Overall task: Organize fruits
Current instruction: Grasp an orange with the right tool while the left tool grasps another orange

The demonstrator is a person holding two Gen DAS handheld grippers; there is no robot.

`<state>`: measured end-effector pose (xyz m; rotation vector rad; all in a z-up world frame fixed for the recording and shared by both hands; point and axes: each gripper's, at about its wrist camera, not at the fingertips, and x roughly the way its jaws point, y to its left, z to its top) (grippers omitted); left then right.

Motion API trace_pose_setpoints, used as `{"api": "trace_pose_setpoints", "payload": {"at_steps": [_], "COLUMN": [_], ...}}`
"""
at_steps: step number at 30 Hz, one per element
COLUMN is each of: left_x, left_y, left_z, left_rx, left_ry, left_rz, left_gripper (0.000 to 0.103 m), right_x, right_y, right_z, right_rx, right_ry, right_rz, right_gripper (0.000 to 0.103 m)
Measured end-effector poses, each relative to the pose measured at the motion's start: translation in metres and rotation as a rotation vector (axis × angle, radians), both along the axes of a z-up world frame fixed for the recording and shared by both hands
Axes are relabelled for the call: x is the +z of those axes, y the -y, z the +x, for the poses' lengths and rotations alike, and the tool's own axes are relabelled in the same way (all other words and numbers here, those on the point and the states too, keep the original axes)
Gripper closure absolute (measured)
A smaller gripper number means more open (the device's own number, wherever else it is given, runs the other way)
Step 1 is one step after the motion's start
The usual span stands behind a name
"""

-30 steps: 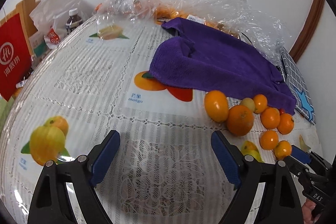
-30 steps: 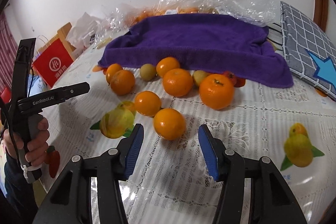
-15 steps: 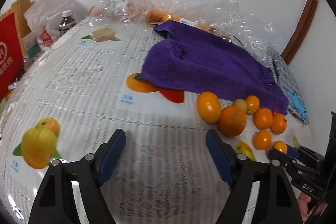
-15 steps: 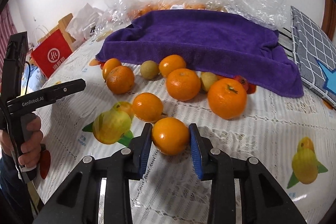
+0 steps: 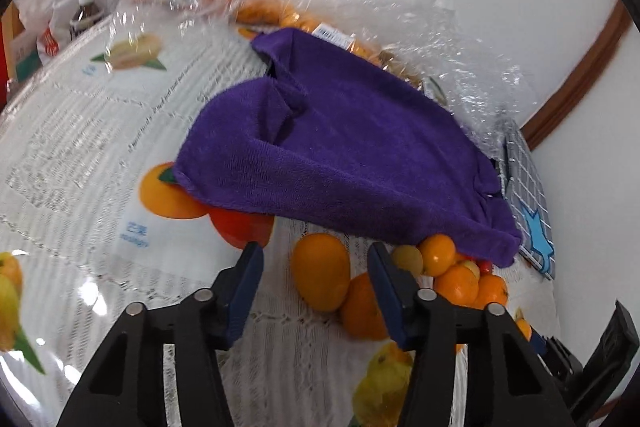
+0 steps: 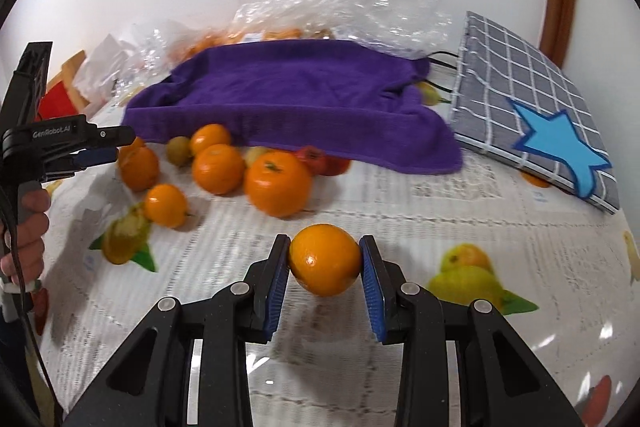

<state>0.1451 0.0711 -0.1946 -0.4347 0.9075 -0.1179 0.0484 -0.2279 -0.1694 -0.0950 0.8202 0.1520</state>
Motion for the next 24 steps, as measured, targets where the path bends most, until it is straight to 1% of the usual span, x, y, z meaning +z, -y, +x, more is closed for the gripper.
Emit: {"api": "trace_pose_setpoints", "payload": {"at_steps": [2,4,6,9,12,14,16,21,24], "left_x": [-0.003,-0.004,-0.006,-0.005,-0.004,-0.006,-0.006,-0.007,-0.007], "left_y": [0.003,0.005,0.006,0.001,-0.004,-0.006,-0.007,0.003,0.000], "left_z": [0.001,0.001,0.001,-0.003,-0.007,-0.008,-0.011,-0.018,-0.020], "left_rx": [0.004,-0.003,-0.013,-0.002,0.016,0.011,0.019,0.004,-0.012], "left_ry": [-0.004,-0.004,0.000,0.009,0.012,0.020,0.030,0.087,0.096], "left_rz": [0.004,0.010,0.007,-0.002,0.043,0.039,0.040,0.114,0.077], "left_gripper": [0.065,0.073,0.073,0.073,0.073,0.072,0.072,0.073,0.073], "right_x": [-0.003,-0.005,-0.007,-0.008,-0.007,-0.009,-0.009,-0.008,-0.007], "right_y": [0.003,0.005,0.005,0.006,0.006,0.008,0.012,0.016,0.017], "right_z": [0.002,0.003,0.005,0.007,0.008,0.009,0.009,0.009,0.009], "right_rx": [-0.007,-0.013,-0.008,-0.015,-0.017,-0.017,-0.010,-0.010,-0.008], "right_ry": [-0.005,-0.012,-0.023,-0.036,-0.038,-0.052,-0.054,-0.054,-0.054], "right_rz": [0.006,0.006,0.010,0.006,0.017,0.029,0.061,0.099,0.106], "right_gripper": [0.068,0.068,0.068,0.068,0.068,0.068,0.068,0.068,0.068]}}
